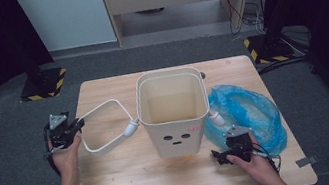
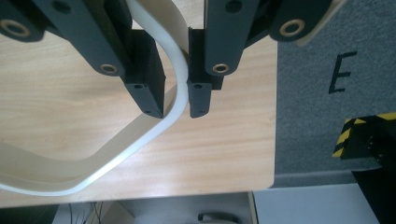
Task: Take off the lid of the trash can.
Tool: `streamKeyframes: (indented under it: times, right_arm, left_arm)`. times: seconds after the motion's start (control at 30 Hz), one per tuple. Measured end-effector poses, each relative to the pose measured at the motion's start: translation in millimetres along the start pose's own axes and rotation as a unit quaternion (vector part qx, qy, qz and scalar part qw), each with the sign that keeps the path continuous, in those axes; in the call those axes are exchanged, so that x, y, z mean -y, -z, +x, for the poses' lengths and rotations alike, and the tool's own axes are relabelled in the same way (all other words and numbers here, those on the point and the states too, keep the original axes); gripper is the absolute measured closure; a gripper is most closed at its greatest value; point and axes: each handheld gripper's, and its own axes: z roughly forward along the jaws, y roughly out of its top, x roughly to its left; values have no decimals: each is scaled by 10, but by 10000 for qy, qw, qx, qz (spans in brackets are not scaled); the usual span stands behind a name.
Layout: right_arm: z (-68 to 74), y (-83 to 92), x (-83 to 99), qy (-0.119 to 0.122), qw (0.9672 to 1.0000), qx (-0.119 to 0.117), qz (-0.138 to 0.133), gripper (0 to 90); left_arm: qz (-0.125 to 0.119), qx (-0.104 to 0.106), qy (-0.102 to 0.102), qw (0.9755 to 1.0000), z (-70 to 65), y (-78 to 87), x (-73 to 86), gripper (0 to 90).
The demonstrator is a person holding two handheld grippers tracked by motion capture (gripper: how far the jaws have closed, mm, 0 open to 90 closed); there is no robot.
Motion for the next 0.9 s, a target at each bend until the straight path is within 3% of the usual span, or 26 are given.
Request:
streamKeyframes:
  times: [0.2,0.67,0.9]
  right_arm:
    - [0,0,0,-1,10000,0,0,4]
    - [0,0,0,-1,10000,0,-2,4]
    - [0,0,0,-2,10000,-1,-2,4]
  left_arm:
    - [121,-9,9,9999,0,-45,138,764]
    - [270,-32,-238,9993,-107,-37,235,765]
    - [300,-18,-264,9992,-151,-59,298,764]
